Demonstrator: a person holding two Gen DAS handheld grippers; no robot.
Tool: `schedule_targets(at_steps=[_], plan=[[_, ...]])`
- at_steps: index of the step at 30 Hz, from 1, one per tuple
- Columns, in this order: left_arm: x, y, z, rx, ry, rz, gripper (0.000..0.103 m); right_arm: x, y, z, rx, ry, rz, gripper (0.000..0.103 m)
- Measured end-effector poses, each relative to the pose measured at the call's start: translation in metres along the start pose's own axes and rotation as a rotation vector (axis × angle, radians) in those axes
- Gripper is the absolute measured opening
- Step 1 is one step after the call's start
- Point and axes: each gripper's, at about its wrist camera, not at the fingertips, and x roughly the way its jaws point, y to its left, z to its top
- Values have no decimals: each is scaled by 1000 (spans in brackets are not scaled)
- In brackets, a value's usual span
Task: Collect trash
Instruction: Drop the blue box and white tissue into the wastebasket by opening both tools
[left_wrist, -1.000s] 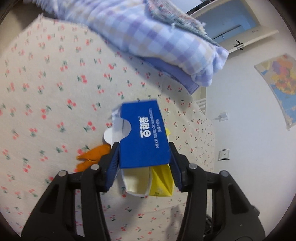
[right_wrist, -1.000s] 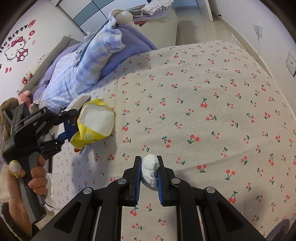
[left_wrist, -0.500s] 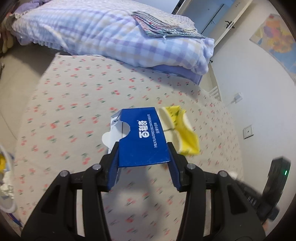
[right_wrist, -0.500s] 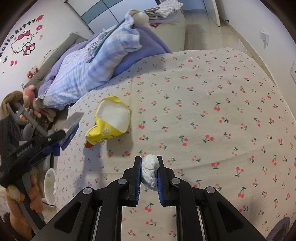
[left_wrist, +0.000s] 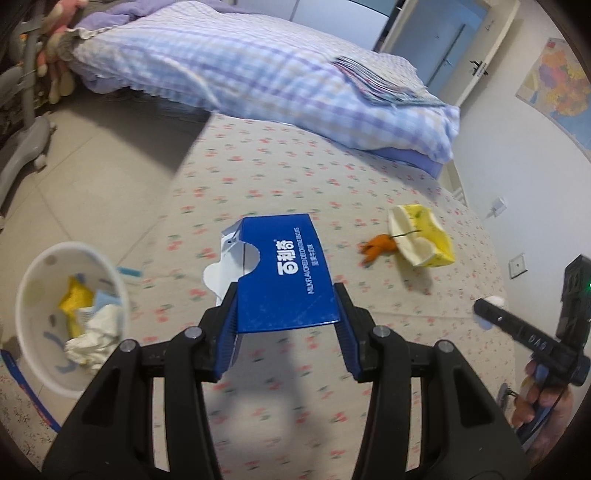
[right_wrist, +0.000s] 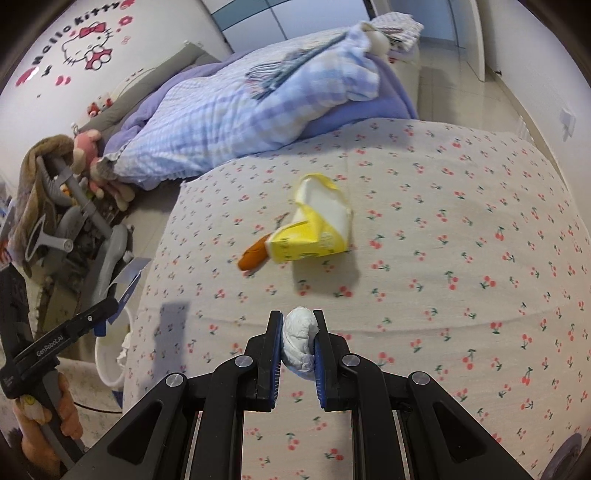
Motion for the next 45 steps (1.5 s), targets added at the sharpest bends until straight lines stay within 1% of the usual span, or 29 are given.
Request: schedule_targets(at_steps=[3, 5, 6, 8, 10, 12, 17, 23, 27, 31, 35, 37, 38, 40, 41, 42, 44, 45], plan=[[-9, 28, -13, -15, -26, 36, 49, 2, 20, -3, -28, 0, 12, 16], [-13, 42, -19, -30, -25, 60, 49, 4, 33, -6, -43, 4, 23, 16], [-17, 51, -21, -45, -20, 68, 49, 6, 42, -7, -55, 10, 28, 16], [-27, 64, -21, -55, -42, 75, 49, 11, 56, -10, -78, 20, 33, 16], [-37, 77, -20, -40, -74, 124, 49, 17, 69, -13, -99, 31, 38, 16], [-42, 94, -20, -64, -84, 138, 49, 23, 83, -17, -117, 39, 42, 16], [-45, 131, -24, -113, -64, 170, 49, 36, 115, -21, -139, 57, 65, 16], [-49, 172, -33, -206, -42, 209, 49, 49, 154, -27, -168, 73, 107, 16], [-50, 190, -37, -257, -32, 213, 49, 56, 181, -30, -196, 81, 140, 16], [-47, 205, -38, -291, -11, 230, 49, 75, 210, -36, -226, 110, 166, 16], [-41, 215, -37, -304, 4, 214, 50, 90, 231, -42, -243, 137, 184, 16], [-37, 217, -35, -307, 11, 187, 50, 97, 240, -44, -253, 145, 189, 16], [-33, 219, -34, -308, 22, 170, 52, 100, 244, -44, -258, 147, 193, 16], [-24, 223, -34, -325, 56, 151, 63, 106, 252, -45, -261, 150, 203, 16], [-22, 224, -35, -331, 68, 155, 80, 109, 254, -46, -262, 152, 206, 16], [-21, 224, -35, -327, 72, 176, 88, 112, 256, -46, -265, 154, 209, 16], [-26, 223, -34, -310, 62, 200, 90, 118, 262, -48, -270, 162, 214, 16], [-30, 223, -35, -304, 60, 217, 98, 122, 265, -49, -272, 167, 218, 16]])
